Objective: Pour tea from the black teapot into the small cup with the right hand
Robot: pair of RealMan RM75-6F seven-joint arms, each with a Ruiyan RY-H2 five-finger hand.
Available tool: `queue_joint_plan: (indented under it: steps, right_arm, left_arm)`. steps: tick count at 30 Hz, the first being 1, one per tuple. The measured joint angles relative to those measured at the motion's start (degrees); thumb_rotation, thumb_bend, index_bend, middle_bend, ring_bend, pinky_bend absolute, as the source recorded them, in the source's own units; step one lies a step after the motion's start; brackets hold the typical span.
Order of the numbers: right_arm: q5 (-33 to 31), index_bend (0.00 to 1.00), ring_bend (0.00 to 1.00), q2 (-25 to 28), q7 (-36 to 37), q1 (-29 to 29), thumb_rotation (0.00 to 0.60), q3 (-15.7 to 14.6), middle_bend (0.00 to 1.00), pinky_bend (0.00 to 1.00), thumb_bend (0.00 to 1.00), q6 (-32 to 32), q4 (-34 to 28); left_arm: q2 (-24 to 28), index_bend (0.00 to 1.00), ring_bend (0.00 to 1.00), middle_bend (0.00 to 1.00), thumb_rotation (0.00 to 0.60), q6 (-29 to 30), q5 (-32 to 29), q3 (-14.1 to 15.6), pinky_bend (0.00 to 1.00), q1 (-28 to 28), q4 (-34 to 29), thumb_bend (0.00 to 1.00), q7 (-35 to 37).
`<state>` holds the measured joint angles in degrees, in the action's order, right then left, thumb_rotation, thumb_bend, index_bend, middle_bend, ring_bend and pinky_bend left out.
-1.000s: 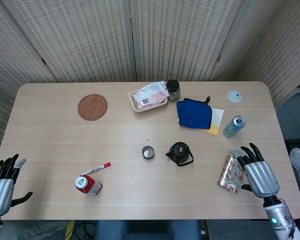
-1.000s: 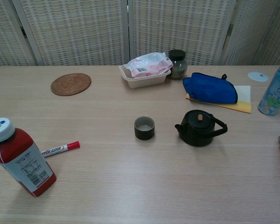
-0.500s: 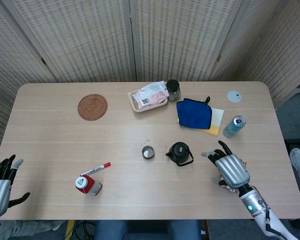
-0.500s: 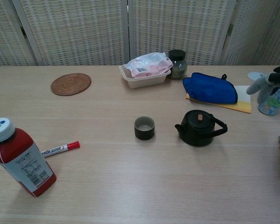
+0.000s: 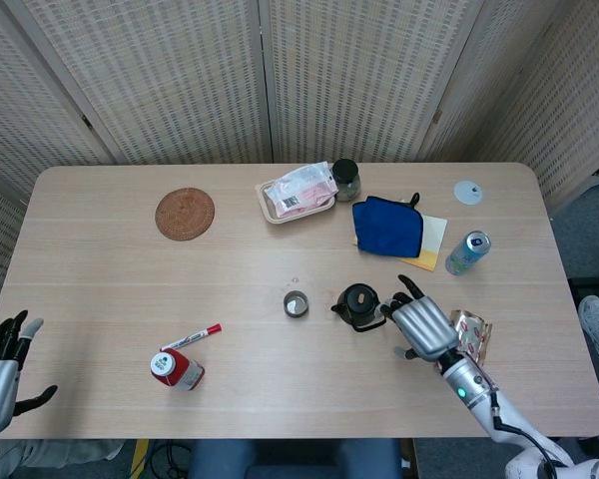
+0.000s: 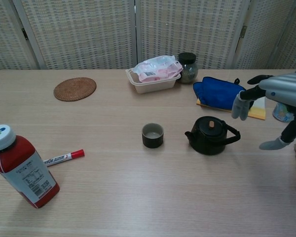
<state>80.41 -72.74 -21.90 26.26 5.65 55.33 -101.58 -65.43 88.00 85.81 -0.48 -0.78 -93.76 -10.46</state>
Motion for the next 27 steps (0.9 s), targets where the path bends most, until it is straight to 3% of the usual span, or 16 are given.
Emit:
queue_joint_plan:
  steps: [17,27]
  right_arm:
    - [-6.4,0.44,0.33,-6.4,-4.8,6.0,0.6,-0.3,0.43,0.0,0.0,-4.3,5.6]
    - [-7.1,0.45,0.34,-8.0,-6.3,6.7,0.6,-1.4,0.44,0.0,0.0,-3.2,6.6]
  left_arm:
    - [0.0,0.1,0.0,0.0,0.6,0.0,-0.5,-0.2,0.0,0.3,0.3,0.0,0.3]
    - [0.1,0.1,0.0,0.0,0.6,0.0,-0.5,-0.1,0.0,0.4,0.6,0.0,0.9]
